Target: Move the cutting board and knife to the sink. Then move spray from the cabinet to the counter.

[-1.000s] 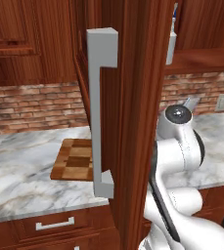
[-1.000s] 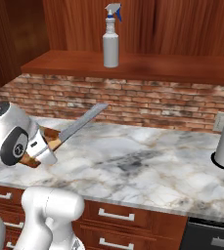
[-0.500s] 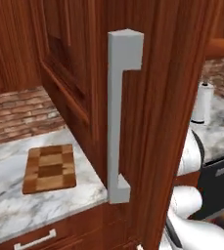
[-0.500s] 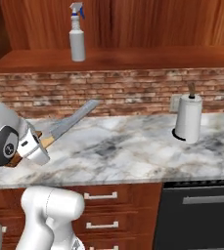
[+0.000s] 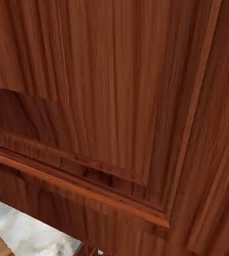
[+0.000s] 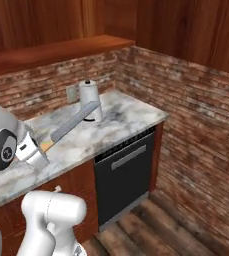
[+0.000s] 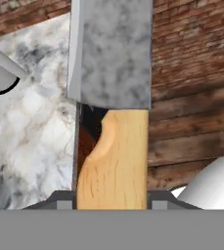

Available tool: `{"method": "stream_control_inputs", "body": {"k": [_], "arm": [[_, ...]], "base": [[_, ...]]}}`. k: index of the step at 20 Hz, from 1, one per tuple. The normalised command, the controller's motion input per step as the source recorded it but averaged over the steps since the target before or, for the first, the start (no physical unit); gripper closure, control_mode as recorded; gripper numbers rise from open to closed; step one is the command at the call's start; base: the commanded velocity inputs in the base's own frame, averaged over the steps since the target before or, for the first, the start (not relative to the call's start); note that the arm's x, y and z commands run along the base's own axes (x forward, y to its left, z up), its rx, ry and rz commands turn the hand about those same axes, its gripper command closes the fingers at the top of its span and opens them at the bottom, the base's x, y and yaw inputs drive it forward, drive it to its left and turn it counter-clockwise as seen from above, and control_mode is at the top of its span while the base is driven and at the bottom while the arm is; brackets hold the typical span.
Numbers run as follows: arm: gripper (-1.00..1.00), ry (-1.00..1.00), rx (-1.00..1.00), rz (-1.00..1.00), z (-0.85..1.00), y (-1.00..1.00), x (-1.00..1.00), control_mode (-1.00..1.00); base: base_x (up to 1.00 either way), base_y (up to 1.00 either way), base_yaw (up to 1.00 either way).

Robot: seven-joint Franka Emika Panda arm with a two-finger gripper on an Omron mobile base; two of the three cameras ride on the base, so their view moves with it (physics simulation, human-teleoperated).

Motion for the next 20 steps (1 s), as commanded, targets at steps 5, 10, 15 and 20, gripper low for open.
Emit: {"method": "stream_control_inputs", "body": {"k": [5,10,15,20], "arm": [[1.0,0.0,0.0,0.0,0.0,0.0,0.0,1.0],[1.0,0.0,0.0,0.0,0.0,0.0,0.0,1.0],[1.0,0.0,0.0,0.0,0.0,0.0,0.0,1.0],[1.0,0.0,0.0,0.0,0.0,0.0,0.0,1.0]], "base": [[0.02,-0.5,-0.98],[0.02,-0.61,-0.96],[0.01,-0.38,-1.0],[0.01,-0.32,-1.0]]}}
